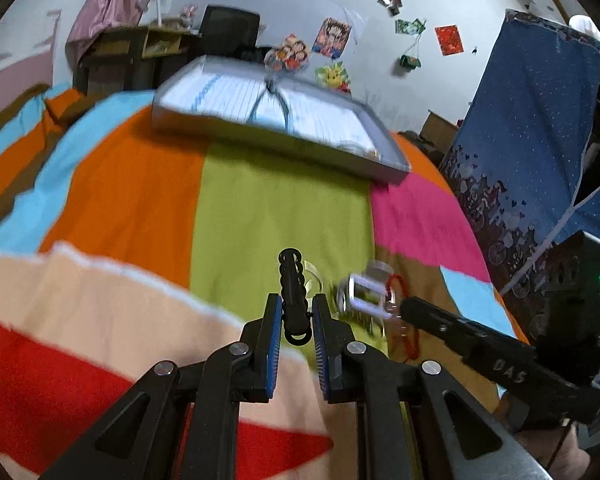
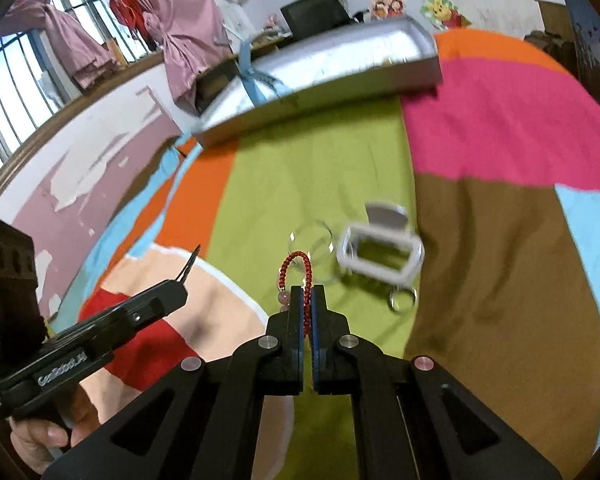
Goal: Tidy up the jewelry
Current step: 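Carry both items into the white grid tray and open both tools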
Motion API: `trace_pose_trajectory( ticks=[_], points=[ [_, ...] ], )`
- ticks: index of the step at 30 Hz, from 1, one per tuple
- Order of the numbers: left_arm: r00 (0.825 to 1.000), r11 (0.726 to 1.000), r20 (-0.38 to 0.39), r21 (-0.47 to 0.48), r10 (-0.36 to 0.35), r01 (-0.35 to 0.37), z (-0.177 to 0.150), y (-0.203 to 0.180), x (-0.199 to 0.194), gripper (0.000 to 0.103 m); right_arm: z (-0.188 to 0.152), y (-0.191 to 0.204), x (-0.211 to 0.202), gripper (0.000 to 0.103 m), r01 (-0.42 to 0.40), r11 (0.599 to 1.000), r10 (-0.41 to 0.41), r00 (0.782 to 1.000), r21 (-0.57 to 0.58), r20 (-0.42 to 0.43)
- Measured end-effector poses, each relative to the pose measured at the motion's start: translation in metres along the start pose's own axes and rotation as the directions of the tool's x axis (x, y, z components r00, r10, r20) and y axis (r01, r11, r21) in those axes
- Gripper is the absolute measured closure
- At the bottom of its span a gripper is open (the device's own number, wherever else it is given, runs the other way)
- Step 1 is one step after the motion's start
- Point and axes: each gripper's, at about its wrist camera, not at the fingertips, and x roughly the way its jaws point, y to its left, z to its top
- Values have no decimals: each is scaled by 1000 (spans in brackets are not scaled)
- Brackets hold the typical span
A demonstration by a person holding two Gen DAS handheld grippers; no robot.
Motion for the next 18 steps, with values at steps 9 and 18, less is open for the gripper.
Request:
trace_pose_trajectory(
  ticks=[9,18],
  points=[
    [984,996,156,-14,86,-85,91,11,17,88,103,-6,4,100,-29,999,32,989,-19,145],
    [975,993,190,-30,118,-115,160,44,76,88,193,5,67,100,7,995,12,982,-102,190]
  ],
)
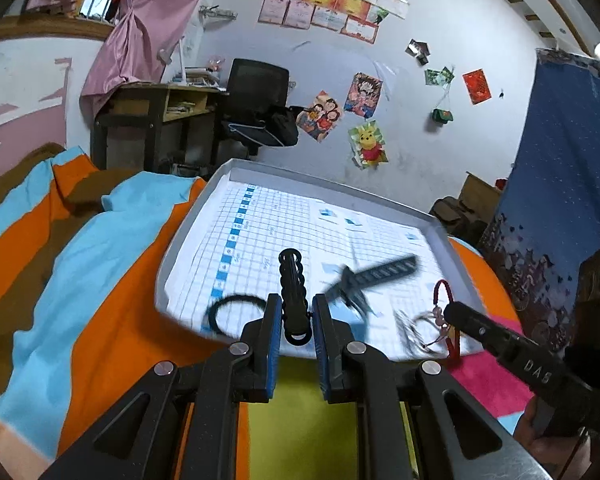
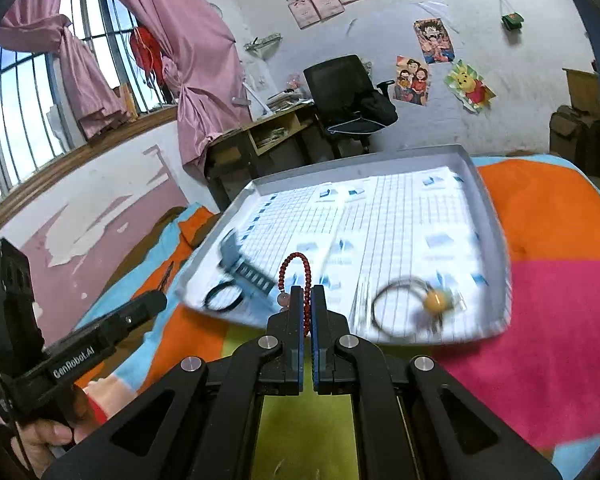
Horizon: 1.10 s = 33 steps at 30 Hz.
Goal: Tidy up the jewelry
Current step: 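Carry both items into the white grid tray and open both tools, then move both open tools back toward the remaining jewelry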
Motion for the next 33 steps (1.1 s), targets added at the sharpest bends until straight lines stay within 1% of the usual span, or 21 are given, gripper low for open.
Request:
trace_pose_trajectory(
  ticks=[3,6,11,13,14,15,16,17,18,20,22,24,25,26,27,28,29,30,31,32,33],
  points=[
    [1000,1000,-21,2,18,-18,2,6,19,88,7,-4,27,100,25,1000,-26,999,-6,-25],
    [997,998,-49,14,57,-56,-1,7,31,88,8,-8,45,100,51,999,-51,997,-9,-53],
    [994,997,-82,-19,74,-76,-6,10,41,88,7,-7,53,100,86,996,-88,994,-20,-71],
    [993,996,-91,-33,80,-83,-6,10,42,84,6,-7,51,99,97,995,-99,992,-34,-72],
    [992,995,-95,-37,86,-90,-5,10,42,77,6,-7,50,99,102,994,-105,992,-42,-75],
    [992,995,-93,-38,90,-94,-5,11,42,68,6,-7,50,99,105,993,-109,991,-45,-79],
    [992,994,-83,-45,94,-98,-5,11,38,62,5,-8,49,98,109,993,-113,990,-50,-84],
    [993,994,-72,-51,97,-101,-6,11,34,47,5,-9,47,98,114,992,-118,989,-54,-84],
    [993,992,-52,-62,104,-107,-7,12,30,34,5,-9,44,97,119,991,-124,989,-58,-84],
    [992,989,-14,-83,123,-124,-7,14,20,30,6,-10,39,90,118,991,-122,989,-58,-78],
    [992,987,-13,-101,126,-126,-8,16,11,28,6,-11,31,75,126,990,-130,989,-66,-64],
    [990,985,-4,-105,140,-140,-9,16,2,21,6,-11,20,70,127,989,-131,990,-73,-51],
    [989,984,11,-103,149,-147,-10,15,-5,18,6,-10,14,67,126,989,-130,991,-75,-45],
    [987,983,28,-101,156,-153,-11,14,-12,12,6,-9,7,64,128,988,-131,991,-80,-35],
    [985,982,50,-100,164,-158,-12,12,-21,9,6,-8,-2,56,132,988,-134,991,-86,-20],
    [982,981,73,-99,172,-164,-13,9,-32,7,6,-7,-11,48,133,987,-134,991,-92,-6],
    [980,981,90,-97,179,-170,-14,8,-40,4,6,-6,-19,44,134,986,-134,991,-96,4],
    [977,979,105,-97,187,-177,-15,6,-47,2,5,-5,-30,36,138,985,-137,990,-99,18],
    [972,978,122,-96,198,-187,-17,3,-56,1,4,-4,-38,25,138,985,-136,990,-100,30],
    [968,976,138,-94,209,-198,-18,0,-66,1,3,-2,-49,19,137,985,-134,990,-100,42],
    [964,975,154,-92,215,-203,-21,-2,-77,0,3,-1,-57,10,142,985,-137,989,-99,53]
  ],
)
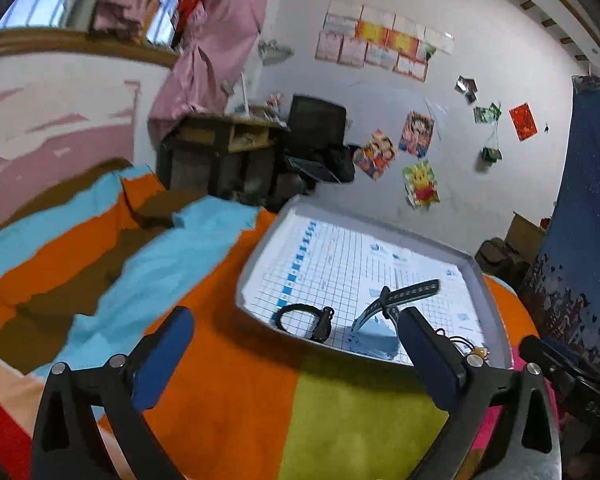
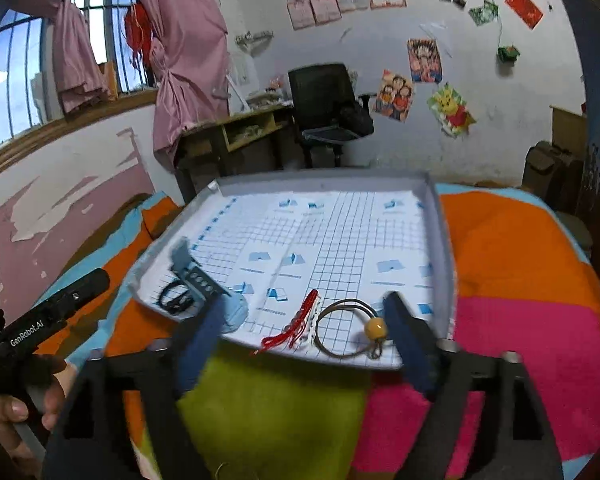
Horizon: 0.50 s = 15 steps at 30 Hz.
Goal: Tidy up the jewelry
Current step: 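Move both open tools back toward the remaining jewelry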
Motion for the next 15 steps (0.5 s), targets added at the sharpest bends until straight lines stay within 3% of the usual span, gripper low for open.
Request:
trace_pose_trajectory(
  ticks=[4,15],
  points=[
    [1000,1000,28,18,-9,8,-4,1,-37,0,-8,0,-47,1,1,1000,-2,999,5,48],
    [994,995,94,89,-48,39,-42,-10,-148,0,-40,-3,-170,1,1,1000,2,987,-15,163]
  ],
)
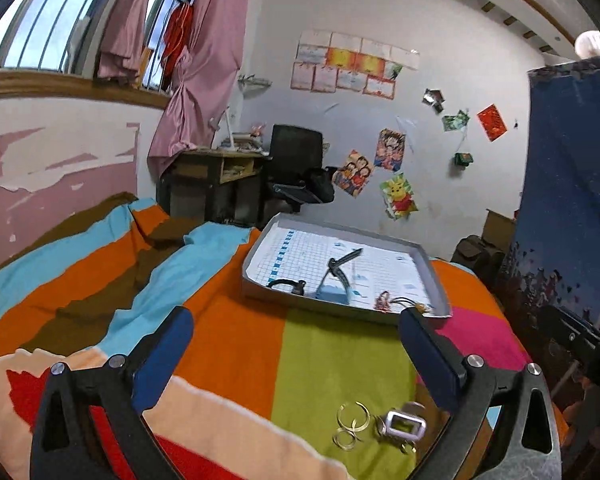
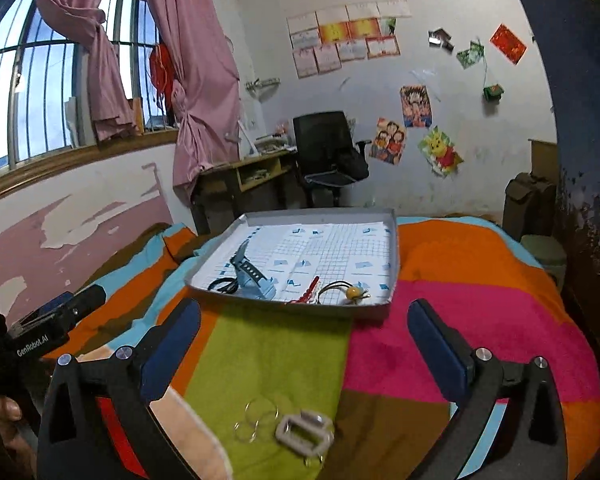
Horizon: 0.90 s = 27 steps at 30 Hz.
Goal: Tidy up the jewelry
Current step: 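Move both open tools back toward the remaining jewelry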
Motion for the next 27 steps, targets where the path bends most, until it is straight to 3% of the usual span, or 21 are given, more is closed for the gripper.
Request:
trace_pose_trajectory(
  ticks=[6,15,27],
  points=[
    [999,1000,32,-4,-17,17,-13,-4,-44,0,-15,7,-62,1,18,1000,-18,998,5,54],
    [999,1000,37,13,-19,19,-45,3,-89,0,-53,17,-121,1,68,998,-68,994,-1,91],
    [1000,1000,1,15,-27,27,-84,10,-105,0,-92,21,-133,1,114,993,-114,993,13,38]
  ],
)
